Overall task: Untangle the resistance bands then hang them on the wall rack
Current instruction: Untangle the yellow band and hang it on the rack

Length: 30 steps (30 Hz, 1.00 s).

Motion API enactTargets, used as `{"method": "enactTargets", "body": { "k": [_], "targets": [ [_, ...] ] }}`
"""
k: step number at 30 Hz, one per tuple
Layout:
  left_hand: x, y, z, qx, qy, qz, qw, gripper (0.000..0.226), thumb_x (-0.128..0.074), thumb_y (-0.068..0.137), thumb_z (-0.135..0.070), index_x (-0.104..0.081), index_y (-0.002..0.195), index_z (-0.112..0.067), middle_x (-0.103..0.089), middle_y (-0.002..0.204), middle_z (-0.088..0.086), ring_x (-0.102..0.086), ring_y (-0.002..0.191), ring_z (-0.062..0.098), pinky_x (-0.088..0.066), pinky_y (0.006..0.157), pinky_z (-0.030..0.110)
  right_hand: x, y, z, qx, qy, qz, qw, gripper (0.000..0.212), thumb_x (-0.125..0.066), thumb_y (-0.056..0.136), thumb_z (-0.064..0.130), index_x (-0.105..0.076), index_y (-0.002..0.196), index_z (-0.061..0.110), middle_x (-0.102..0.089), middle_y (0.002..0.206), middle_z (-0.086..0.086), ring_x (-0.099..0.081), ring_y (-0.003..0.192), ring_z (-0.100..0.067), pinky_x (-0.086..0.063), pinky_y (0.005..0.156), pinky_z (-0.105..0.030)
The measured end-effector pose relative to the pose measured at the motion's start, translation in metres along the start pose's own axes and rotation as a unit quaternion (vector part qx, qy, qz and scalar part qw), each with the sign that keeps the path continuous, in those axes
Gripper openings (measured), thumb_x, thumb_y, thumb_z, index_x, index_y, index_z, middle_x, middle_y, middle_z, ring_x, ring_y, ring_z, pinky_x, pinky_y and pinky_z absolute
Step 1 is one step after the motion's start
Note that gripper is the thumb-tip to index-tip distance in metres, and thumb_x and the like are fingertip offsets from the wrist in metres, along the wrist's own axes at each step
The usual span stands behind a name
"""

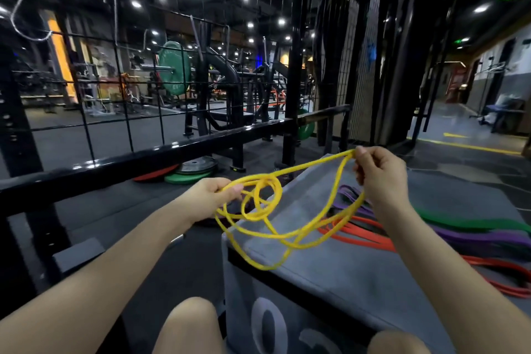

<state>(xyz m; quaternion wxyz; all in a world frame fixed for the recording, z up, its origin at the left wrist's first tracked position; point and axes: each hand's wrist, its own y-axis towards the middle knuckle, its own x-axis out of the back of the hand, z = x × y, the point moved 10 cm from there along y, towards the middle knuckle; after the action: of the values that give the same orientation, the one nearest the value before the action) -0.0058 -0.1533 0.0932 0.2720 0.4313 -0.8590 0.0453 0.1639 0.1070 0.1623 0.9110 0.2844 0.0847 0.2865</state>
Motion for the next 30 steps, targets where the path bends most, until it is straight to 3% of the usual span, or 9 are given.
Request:
{"method": "enactTargets", "body": {
  "k": [5,9,14,19,21,24,26,28,30],
  "targets": [
    [0.033,0.001,0.021,0.081,-0.244,-0.204,0.945,0.033,-0.048,0.095,-0.036,-0.058,0.075,-0.011,-0.051,0.072,0.005,-0.05,0.057,0.017,-0.043,0.051,0.023,0.034,0.004,-0.039,-0.08,-0.07,-0.137,0.985,0.04,-0.048,0.095,0.028,-0.05,0.057,0.017,-0.054,0.062,-0.011,-0.05,0.062,-0.025,-0.046,0.065,-0.046],
    [0.023,0.003,0.04,0.117,-0.435,-0.202,0.87,0.028,-0.049,0.096,-0.03,-0.054,0.075,-0.012,-0.043,0.048,-0.002,-0.044,0.032,0.008,-0.042,0.037,0.017,0.048,-0.003,-0.072,-0.134,-0.15,-0.16,0.966,0.041,-0.045,0.096,0.027,-0.06,0.072,-0.004,-0.061,0.075,-0.026,-0.058,0.074,-0.037,-0.046,0.069,-0.045],
    [-0.003,0.021,0.029,0.09,-0.407,-0.121,0.901,0.021,-0.052,0.094,-0.03,-0.062,0.08,-0.017,-0.046,0.068,0.0,-0.048,0.07,0.024,-0.049,0.074,0.035,0.021,-0.01,-0.078,-0.1,-0.214,-0.062,0.97,0.028,-0.051,0.094,0.021,-0.059,0.075,0.003,-0.061,0.075,-0.019,-0.055,0.069,-0.029,-0.036,0.064,-0.03],
    [-0.023,0.028,-0.015,-0.008,-0.309,-0.071,0.948,0.015,-0.052,0.094,-0.02,-0.059,0.082,-0.014,-0.038,0.065,-0.003,-0.035,0.055,0.009,-0.038,0.047,0.015,-0.043,-0.034,-0.064,0.007,-0.308,0.195,0.931,0.023,-0.061,0.087,0.022,-0.063,0.064,0.024,-0.053,0.051,0.015,-0.05,0.059,-0.005,-0.033,0.062,-0.024],
    [-0.032,0.028,-0.03,-0.031,-0.295,-0.053,0.954,0.016,-0.052,0.094,-0.019,-0.061,0.082,-0.014,-0.037,0.058,-0.005,-0.033,0.053,0.01,-0.036,0.046,0.015,-0.066,-0.046,-0.05,0.04,-0.283,0.259,0.923,0.016,-0.061,0.086,0.032,-0.064,0.072,0.036,-0.057,0.063,0.022,-0.049,0.065,0.001,-0.039,0.069,-0.026],
    [-0.039,0.028,-0.055,-0.064,-0.286,-0.028,0.956,0.02,-0.053,0.093,-0.019,-0.064,0.076,-0.02,-0.036,0.057,-0.005,-0.034,0.051,0.009,-0.036,0.052,0.019,-0.087,-0.05,-0.019,0.019,-0.151,0.267,0.951,0.029,-0.06,0.089,0.028,-0.06,0.116,0.018,-0.06,0.095,0.007,-0.056,0.085,-0.007,-0.044,0.075,-0.018],
    [-0.042,0.027,-0.07,-0.087,-0.285,-0.01,0.954,0.023,-0.052,0.093,-0.019,-0.064,0.074,-0.021,-0.04,0.054,-0.008,-0.037,0.05,0.006,-0.038,0.055,0.019,-0.102,-0.05,0.0,0.029,-0.113,0.283,0.952,0.021,-0.059,0.09,0.022,-0.059,0.11,0.015,-0.061,0.087,0.005,-0.057,0.079,-0.005,-0.044,0.071,-0.012],
    [-0.039,0.026,-0.079,-0.1,-0.291,-0.004,0.951,0.022,-0.051,0.094,-0.017,-0.062,0.074,-0.019,-0.044,0.049,-0.011,-0.039,0.048,0.004,-0.04,0.051,0.016,-0.112,-0.05,0.01,0.024,-0.071,0.28,0.957,0.002,-0.058,0.09,0.013,-0.059,0.089,0.012,-0.058,0.07,0.004,-0.053,0.064,-0.007,-0.046,0.068,-0.022],
    [-0.026,0.028,-0.076,-0.102,-0.27,-0.033,0.957,0.022,-0.055,0.092,-0.019,-0.063,0.072,-0.02,-0.04,0.052,-0.008,-0.035,0.05,0.007,-0.036,0.05,0.018,-0.11,-0.044,0.009,0.001,-0.021,0.253,0.967,0.016,-0.055,0.091,0.006,-0.054,0.076,0.01,-0.052,0.062,-0.001,-0.047,0.057,-0.013,-0.044,0.062,-0.027]
  ]
}}
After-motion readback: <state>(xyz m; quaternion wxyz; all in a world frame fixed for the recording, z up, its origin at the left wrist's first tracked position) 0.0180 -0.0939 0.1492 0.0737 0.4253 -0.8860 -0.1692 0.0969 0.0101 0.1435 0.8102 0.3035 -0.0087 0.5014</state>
